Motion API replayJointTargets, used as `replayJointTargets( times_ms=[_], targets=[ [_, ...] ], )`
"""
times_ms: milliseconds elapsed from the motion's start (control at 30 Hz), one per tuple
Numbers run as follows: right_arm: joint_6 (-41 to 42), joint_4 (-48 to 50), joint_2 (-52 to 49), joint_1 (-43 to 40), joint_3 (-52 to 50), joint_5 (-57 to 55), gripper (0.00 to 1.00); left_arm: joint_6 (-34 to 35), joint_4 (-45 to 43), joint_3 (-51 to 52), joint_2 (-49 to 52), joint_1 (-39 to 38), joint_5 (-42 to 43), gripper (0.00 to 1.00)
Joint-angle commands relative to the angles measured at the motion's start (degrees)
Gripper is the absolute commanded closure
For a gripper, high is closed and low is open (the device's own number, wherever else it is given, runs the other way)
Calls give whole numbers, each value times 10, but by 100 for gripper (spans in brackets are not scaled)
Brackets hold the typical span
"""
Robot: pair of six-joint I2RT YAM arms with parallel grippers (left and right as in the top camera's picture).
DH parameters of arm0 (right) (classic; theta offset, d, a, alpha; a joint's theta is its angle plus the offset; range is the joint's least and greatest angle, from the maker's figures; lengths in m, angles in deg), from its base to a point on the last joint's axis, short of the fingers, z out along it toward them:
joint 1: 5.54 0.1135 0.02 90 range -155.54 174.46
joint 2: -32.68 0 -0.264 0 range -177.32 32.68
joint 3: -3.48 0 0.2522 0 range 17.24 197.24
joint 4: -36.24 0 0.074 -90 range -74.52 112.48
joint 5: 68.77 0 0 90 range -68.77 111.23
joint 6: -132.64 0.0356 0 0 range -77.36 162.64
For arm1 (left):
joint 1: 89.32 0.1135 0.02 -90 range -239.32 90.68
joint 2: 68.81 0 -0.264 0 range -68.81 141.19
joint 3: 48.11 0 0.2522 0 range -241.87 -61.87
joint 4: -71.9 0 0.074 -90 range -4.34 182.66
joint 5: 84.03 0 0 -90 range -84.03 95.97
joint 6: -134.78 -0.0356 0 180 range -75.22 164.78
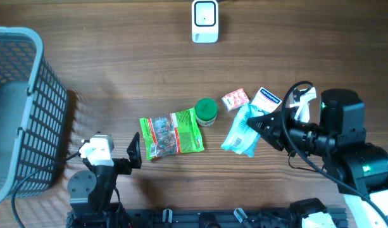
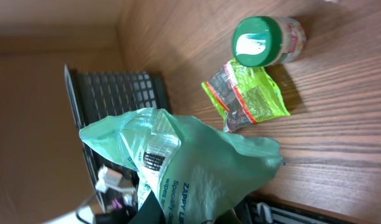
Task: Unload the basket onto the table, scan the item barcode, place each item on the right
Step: 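Carry the wipes pack to the white scanner cube and hold it there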
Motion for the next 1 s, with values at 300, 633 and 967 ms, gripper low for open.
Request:
replayJointTargets(
  times_ms=[300,633,967],
  targets=[
    [-361,377,-116,4,10,-139,96,-1,147,4,-2,2,-6,0],
    [-496,825,-408,78,10,-468,96,-1,153,4,-2,2,-6,0],
    [-638,1220,-707,123,87,-578,96,-1,153,4,-2,2,-6,0]
  ],
)
